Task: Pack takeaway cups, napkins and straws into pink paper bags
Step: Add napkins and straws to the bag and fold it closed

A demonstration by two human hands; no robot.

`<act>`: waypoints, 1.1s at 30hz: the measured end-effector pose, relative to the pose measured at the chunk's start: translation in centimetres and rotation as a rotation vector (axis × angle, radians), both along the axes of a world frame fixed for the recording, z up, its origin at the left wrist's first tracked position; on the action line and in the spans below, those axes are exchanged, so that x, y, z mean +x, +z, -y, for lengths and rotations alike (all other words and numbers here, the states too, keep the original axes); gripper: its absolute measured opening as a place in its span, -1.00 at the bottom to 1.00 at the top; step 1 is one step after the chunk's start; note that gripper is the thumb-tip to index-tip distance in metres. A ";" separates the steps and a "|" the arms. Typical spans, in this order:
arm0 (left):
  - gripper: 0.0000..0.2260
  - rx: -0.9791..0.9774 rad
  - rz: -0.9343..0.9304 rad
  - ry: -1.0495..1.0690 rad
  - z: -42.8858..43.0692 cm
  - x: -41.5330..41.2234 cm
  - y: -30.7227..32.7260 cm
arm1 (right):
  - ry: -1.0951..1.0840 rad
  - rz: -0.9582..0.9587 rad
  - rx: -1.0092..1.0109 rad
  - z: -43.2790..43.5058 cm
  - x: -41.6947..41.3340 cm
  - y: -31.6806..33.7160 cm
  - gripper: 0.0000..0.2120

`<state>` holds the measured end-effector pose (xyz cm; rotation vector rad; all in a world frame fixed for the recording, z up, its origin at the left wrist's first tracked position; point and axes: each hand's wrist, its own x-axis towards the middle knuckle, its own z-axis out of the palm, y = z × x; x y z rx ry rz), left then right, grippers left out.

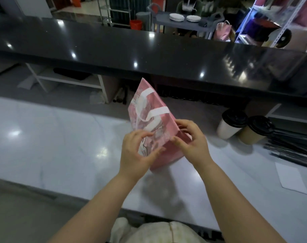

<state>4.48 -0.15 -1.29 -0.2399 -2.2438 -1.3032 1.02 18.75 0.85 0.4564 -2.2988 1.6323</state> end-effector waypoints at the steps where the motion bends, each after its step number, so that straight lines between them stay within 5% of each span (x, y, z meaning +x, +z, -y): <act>1: -0.60 -0.027 0.017 0.016 -0.5 0.6 -0.8 | 0.003 0.033 -0.021 -0.8 0.1 -0.7 -0.57; 16: -0.75 -0.058 0.287 0.297 -3.6 0.1 -1.9 | -0.120 0.137 0.198 -3.0 -0.6 -3.9 -0.65; 33: -0.75 0.271 0.437 0.451 -4.5 2.0 -4.7 | -0.100 0.291 0.145 -3.4 0.2 -6.9 -0.73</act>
